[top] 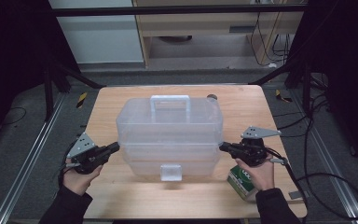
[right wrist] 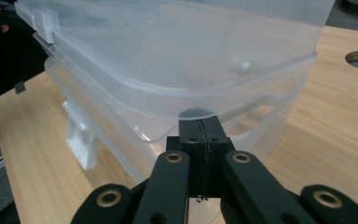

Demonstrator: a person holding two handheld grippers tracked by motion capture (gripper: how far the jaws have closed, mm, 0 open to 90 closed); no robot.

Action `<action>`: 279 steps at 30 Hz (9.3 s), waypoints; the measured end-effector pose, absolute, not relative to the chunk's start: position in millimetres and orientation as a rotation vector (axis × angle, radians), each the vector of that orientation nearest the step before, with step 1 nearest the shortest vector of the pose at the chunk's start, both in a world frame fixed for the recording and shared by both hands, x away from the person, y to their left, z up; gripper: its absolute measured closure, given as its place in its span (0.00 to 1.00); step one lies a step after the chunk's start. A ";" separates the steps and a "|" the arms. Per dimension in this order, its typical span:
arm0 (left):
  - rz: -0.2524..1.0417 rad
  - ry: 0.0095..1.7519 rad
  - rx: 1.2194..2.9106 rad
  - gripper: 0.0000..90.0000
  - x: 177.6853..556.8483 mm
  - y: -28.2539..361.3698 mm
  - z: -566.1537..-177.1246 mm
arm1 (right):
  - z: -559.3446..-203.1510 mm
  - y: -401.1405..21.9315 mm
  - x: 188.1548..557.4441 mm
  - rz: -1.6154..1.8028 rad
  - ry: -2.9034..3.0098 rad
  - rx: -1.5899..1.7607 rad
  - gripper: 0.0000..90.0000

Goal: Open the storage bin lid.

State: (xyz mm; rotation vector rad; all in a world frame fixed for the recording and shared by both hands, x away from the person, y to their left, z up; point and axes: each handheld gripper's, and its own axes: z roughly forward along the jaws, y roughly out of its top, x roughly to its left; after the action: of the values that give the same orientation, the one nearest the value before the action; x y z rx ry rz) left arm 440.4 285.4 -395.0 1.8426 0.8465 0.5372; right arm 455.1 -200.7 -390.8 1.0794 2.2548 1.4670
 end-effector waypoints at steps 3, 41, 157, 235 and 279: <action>0.538 0.846 1.841 0.99 440.6 285.2 -394.1 | -390.2 -201.1 455.5 1.473 2.252 1.081 1.00; 0.595 0.826 1.817 0.99 459.6 272.8 -370.5 | -371.3 -202.5 474.3 1.543 2.196 1.055 1.00; 0.762 0.824 1.795 0.71 484.6 264.0 -364.0 | -410.7 -187.2 480.1 1.207 2.329 1.209 0.88; 0.829 0.968 1.670 0.83 556.5 249.0 -320.3 | -413.1 -185.1 483.9 1.192 2.312 1.271 0.80; 0.830 1.025 1.655 0.85 602.7 241.8 -315.4 | -414.2 -185.0 487.9 1.193 2.323 1.309 0.78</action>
State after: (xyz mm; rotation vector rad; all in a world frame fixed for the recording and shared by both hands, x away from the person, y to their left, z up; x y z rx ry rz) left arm 602.7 241.8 -315.4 1.6554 1.0251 0.8304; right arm 487.9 -185.0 -414.2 1.3093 2.3235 1.1927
